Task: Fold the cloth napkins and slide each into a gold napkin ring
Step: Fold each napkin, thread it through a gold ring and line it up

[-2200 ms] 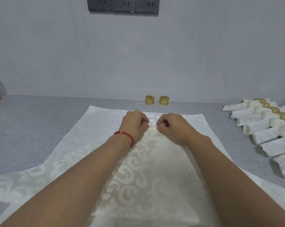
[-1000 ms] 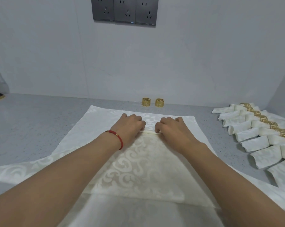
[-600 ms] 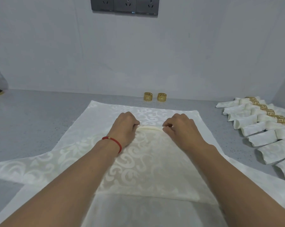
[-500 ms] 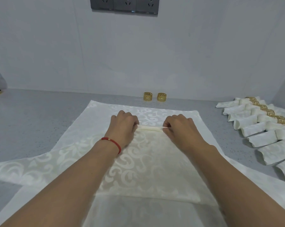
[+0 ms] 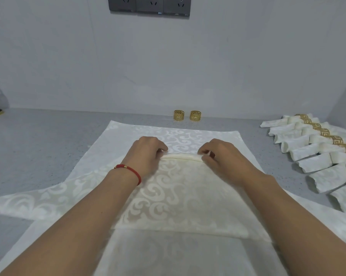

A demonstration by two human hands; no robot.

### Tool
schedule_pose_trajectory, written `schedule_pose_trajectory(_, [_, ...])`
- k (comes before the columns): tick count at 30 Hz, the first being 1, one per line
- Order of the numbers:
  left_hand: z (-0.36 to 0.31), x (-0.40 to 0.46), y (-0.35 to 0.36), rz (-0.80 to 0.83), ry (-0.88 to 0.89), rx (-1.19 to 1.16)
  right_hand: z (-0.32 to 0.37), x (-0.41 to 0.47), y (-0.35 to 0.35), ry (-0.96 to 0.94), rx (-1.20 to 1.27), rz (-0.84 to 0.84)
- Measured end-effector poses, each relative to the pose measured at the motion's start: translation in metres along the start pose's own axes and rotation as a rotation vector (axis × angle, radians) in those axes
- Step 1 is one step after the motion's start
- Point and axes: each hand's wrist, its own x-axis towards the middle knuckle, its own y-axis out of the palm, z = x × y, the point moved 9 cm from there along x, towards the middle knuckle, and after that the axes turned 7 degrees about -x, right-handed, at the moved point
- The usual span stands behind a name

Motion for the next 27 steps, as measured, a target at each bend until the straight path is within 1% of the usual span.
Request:
schedule_pose_trajectory(4, [0.001,0.002,0.005,0.053,0.010,0.022,-0.002,0.003,-0.001,0.028,-0.137,0.032])
schedule_pose_trajectory(6, [-0.002,0.001,0.002,0.024,0.021,0.111,0.003,0.007,-0.006,0.017,-0.192,0.022])
schedule_pose_trajectory(9, [-0.013,-0.001,-0.002,-0.012,0.091,0.242,0.009,0.011,-0.009,-0.021,-0.286,0.004])
schedule_pose_trajectory(12, [-0.018,-0.001,-0.003,0.057,0.123,0.284,0.012,0.012,-0.008,-0.046,-0.337,0.035])
schedule_pose_trajectory(15, [-0.026,-0.003,-0.005,0.129,0.154,0.320,0.014,0.006,-0.006,-0.057,-0.332,0.109])
schedule_pose_trajectory(17, [-0.027,-0.006,-0.005,0.174,0.135,0.311,0.014,0.001,-0.006,-0.046,-0.307,0.140])
schedule_pose_trajectory(18, [-0.025,-0.007,-0.005,0.186,0.110,0.281,0.012,0.000,-0.008,-0.031,-0.278,0.129])
schedule_pose_trajectory(21, [-0.020,-0.009,-0.006,0.177,0.060,0.171,0.007,-0.003,-0.012,-0.004,-0.173,0.057])
schedule_pose_trajectory(23, [-0.015,-0.008,-0.004,0.165,0.049,0.117,0.005,-0.004,-0.009,0.002,-0.141,0.077])
schedule_pose_trajectory(24, [-0.012,-0.008,-0.003,0.174,0.035,0.096,0.005,-0.005,-0.007,-0.009,-0.168,0.100])
schedule_pose_trajectory(26, [-0.011,-0.008,-0.001,0.193,0.018,0.114,0.006,-0.004,-0.006,-0.019,-0.201,0.114])
schedule_pose_trajectory(27, [-0.012,-0.007,-0.002,0.176,0.027,0.153,0.006,-0.004,-0.007,-0.013,-0.198,0.112])
